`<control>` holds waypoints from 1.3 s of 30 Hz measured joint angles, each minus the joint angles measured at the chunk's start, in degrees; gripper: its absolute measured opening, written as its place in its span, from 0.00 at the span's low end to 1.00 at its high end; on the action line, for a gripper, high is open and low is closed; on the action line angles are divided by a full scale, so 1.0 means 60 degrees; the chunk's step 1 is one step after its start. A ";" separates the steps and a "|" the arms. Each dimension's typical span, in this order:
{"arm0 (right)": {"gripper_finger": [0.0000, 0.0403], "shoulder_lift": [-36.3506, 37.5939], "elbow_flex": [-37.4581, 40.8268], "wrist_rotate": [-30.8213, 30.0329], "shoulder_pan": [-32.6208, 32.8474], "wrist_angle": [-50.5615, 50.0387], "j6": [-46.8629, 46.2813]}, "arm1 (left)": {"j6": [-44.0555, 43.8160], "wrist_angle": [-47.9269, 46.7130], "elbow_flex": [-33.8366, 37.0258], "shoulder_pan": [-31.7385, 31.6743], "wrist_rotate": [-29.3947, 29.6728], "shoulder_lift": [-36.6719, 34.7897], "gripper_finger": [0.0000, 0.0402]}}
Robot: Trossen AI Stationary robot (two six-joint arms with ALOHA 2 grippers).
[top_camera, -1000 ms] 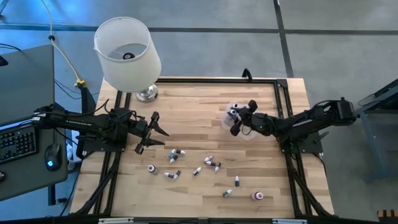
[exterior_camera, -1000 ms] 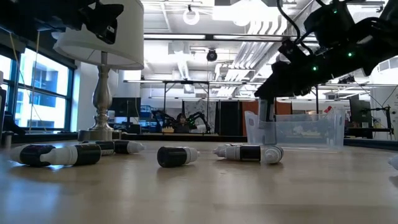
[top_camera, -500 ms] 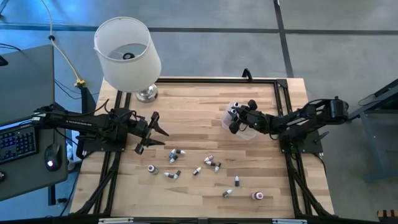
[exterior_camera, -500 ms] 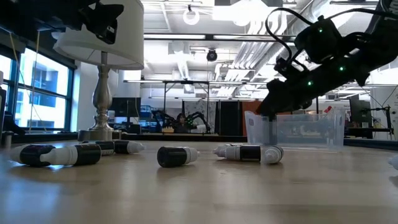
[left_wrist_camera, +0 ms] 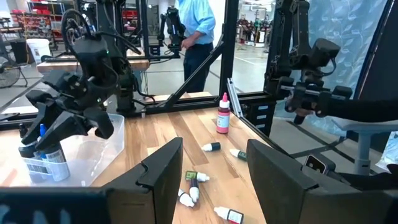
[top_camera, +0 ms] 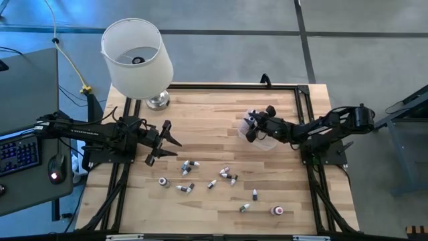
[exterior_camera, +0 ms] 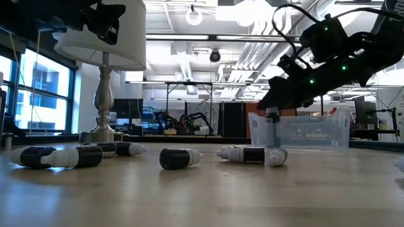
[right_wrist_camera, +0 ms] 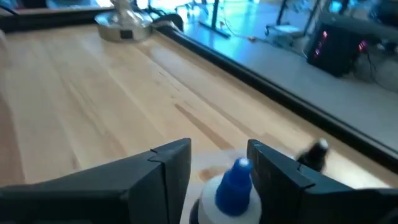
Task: Pick & Place food coloring
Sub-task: Put the large blue food coloring bottle into the transparent bin, then put the large violet food coloring bottle into the transparent bin
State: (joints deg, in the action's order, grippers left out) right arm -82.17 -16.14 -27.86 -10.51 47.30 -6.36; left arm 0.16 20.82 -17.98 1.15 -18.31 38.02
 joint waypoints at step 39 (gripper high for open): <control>0.40 0.1636 -0.1064 0.2893 0.3655 0.1119 0.1368 | 0.0920 -0.5369 -0.1852 0.4839 -0.0719 0.0268 0.44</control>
State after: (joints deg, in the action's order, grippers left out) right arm -72.36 -22.52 -10.50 11.42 54.02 1.85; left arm 5.68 -11.39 -29.09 30.18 -22.62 39.63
